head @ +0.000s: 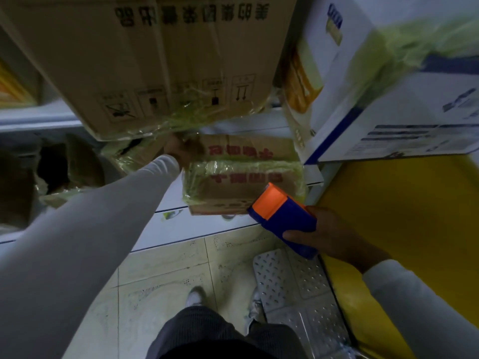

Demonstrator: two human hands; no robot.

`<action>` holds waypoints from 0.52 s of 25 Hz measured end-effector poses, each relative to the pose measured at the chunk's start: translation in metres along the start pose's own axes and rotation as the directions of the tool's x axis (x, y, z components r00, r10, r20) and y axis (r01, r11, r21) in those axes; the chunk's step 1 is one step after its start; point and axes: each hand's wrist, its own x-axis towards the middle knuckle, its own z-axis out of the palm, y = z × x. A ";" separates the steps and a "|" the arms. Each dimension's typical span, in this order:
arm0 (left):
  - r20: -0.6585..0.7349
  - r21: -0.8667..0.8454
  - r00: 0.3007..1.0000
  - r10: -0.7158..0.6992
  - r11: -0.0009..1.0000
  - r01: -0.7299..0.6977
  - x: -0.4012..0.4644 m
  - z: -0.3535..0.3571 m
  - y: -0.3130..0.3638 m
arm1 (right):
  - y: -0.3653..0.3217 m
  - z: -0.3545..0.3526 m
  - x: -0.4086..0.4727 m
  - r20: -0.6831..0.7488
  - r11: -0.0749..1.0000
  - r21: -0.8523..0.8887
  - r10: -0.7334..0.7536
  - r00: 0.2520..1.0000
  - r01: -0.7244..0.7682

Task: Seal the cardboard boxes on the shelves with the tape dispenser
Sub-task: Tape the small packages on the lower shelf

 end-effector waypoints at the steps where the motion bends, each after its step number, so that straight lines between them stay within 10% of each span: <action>1: -0.041 -0.023 0.999 -0.020 1.000 0.019 -0.004 0.000 0.001 | 0.000 -0.006 0.003 0.011 1.000 -0.013 -0.016 1.000 0.016; 9: -0.099 0.135 0.932 0.348 0.933 -0.334 -0.076 -0.020 -0.023 | -0.015 -0.032 0.037 0.124 0.979 -0.101 -0.164 0.979 0.177; 13: 0.108 -0.125 0.940 0.324 0.942 -0.310 -0.115 -0.009 -0.015 | -0.029 -0.030 0.045 0.224 0.967 -0.067 -0.224 0.949 0.244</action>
